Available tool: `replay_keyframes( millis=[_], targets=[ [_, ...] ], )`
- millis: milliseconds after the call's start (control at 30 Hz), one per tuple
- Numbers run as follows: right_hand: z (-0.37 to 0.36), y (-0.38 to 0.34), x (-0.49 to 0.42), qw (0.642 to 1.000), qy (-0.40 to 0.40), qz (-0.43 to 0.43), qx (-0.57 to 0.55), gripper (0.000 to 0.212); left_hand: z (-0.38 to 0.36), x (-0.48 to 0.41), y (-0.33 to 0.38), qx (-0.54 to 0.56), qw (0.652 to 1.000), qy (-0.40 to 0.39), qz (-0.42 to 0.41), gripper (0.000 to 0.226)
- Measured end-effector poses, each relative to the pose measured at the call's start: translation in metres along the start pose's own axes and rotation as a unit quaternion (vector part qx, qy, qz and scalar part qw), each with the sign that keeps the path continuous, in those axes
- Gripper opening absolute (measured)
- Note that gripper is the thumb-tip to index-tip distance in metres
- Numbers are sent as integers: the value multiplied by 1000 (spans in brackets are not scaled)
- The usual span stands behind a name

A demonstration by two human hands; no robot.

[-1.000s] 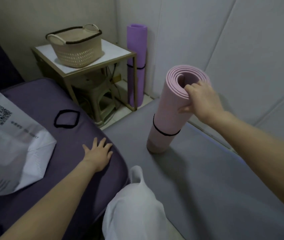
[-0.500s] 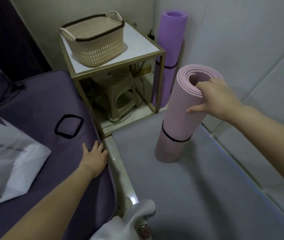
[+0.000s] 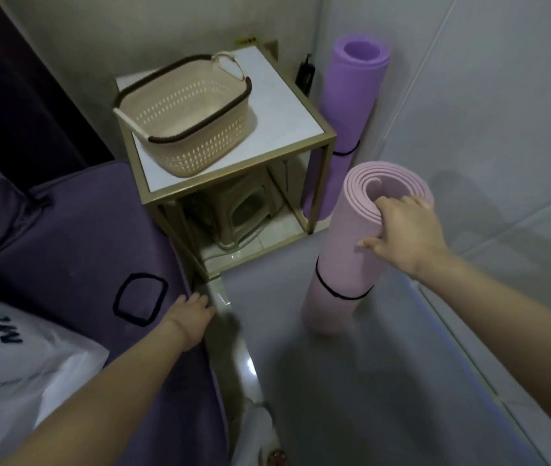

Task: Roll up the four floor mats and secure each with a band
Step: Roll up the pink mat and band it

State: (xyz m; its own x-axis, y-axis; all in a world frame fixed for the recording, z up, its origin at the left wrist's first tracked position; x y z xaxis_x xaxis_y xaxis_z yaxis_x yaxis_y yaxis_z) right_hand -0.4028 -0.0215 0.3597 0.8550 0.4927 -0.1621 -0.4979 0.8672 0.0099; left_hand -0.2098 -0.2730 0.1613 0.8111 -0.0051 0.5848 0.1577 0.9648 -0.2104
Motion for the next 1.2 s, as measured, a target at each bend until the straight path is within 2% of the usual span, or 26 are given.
replay_keyframes(
  millis=[200,333,467,633,767,967,1033,1200],
  targets=[
    [7,55,-58,993,18,-112,6,52,150,-79,-21,8,985,170,-32,52],
    [14,87,-96,987,35,-157,12,48,229,-134,-24,12,973,224,-61,61],
    [27,113,-124,977,69,-200,6,45,283,-183,-21,31,963,257,-78,57],
    [29,131,-148,967,121,-222,-18,44,303,-231,-21,69,959,264,-78,61],
    [9,125,-171,969,171,-174,-47,48,295,-257,-28,88,972,210,-66,71],
    [-3,119,-203,965,222,-136,-34,51,306,-264,-35,137,961,228,-72,71],
    [-11,118,-215,966,221,-132,-35,51,306,-263,-36,149,957,237,-79,70],
    [-42,125,-230,972,163,-166,-30,48,304,-266,-38,175,950,239,-101,70]
  ],
)
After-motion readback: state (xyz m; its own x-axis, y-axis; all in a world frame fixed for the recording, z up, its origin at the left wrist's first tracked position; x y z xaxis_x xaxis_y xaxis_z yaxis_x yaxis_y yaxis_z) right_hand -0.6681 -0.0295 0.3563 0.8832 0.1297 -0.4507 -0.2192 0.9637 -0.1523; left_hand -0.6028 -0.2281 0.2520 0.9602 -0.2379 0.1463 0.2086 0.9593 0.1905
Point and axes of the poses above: each hand's wrist, its own x-axis away from the middle knuckle, its own z-axis out of the back of the hand, y = z × x, the point moved 8 cm from there along -x, towards the middle knuckle, and after that the axes turned 9 degrees about y, right-handed, at the moved point
